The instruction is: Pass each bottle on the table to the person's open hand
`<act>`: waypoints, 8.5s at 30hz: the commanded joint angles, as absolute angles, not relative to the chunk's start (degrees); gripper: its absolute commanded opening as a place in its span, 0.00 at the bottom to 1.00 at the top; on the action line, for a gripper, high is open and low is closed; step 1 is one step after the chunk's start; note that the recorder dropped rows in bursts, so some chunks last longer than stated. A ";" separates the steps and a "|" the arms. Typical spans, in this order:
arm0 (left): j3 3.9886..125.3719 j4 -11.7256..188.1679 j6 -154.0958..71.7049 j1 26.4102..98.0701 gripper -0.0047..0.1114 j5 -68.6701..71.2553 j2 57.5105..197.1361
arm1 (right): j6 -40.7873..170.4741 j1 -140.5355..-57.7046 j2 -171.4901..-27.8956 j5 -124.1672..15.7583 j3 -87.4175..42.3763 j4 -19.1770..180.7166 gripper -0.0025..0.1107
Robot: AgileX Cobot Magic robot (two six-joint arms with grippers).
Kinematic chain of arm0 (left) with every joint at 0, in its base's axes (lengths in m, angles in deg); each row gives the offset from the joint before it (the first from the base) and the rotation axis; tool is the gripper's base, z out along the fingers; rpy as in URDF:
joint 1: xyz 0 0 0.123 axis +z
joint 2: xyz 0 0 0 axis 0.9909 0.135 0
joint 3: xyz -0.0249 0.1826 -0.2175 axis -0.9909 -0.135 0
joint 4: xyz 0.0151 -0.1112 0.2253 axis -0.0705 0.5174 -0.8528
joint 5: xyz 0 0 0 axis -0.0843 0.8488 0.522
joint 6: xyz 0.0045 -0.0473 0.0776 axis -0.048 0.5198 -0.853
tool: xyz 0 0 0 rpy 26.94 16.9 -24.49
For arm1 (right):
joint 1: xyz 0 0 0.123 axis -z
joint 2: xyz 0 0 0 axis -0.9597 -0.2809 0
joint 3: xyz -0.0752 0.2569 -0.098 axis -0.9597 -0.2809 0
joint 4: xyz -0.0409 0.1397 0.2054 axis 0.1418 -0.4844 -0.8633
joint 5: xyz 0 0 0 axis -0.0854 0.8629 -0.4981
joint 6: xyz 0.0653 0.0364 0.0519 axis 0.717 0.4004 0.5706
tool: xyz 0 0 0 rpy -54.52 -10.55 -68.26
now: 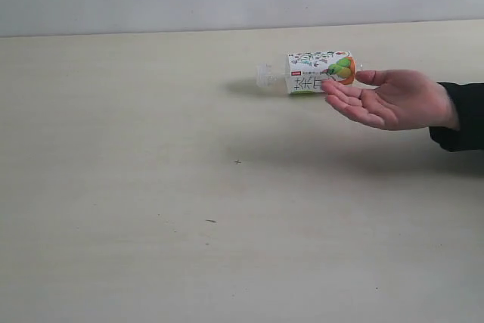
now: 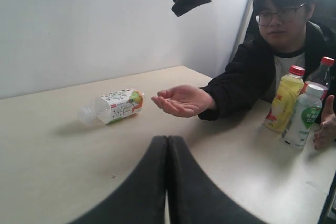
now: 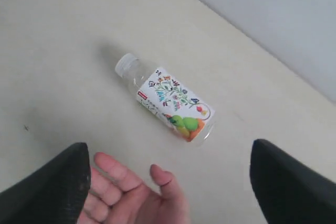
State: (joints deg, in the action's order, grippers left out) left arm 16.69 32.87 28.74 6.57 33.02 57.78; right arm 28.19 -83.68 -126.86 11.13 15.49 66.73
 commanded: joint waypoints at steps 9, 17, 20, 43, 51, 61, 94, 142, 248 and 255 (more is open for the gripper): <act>16.45 32.45 28.88 6.29 0.04 32.65 57.51 | -24.68 -83.71 -139.45 1.50 15.84 57.01 0.71; 16.45 32.45 28.88 6.29 0.04 32.65 57.51 | -29.08 -83.71 -146.76 -7.02 15.84 57.19 0.89; 16.45 32.45 28.88 6.29 0.04 32.65 57.51 | -31.19 -83.71 -149.15 -7.02 15.84 57.19 0.89; 16.45 32.45 28.88 6.29 0.04 32.65 57.51 | -32.16 -83.71 -159.04 -12.57 15.84 56.97 0.89; 16.45 32.45 28.88 6.29 0.04 32.65 57.51 | -31.88 -83.71 -160.80 -15.55 15.84 56.97 0.89; 16.45 32.45 28.88 6.29 0.04 32.65 57.51 | -31.88 -83.71 -163.18 -17.45 15.84 56.97 0.89; 16.45 32.45 28.88 6.29 0.04 32.65 57.51 | -16.95 -83.71 -157.62 -14.11 15.84 56.74 0.02; 16.45 32.45 28.88 6.29 0.04 32.41 57.51 | 47.93 -83.71 -118.41 8.38 -5.07 70.66 0.02; 16.45 32.45 28.88 6.29 0.04 32.41 57.51 | 35.50 -83.71 -53.76 -13.15 -58.47 34.48 0.02; 16.45 32.45 28.88 6.29 0.04 32.41 57.51 | 35.50 -83.71 -53.76 -13.15 -58.47 34.48 0.02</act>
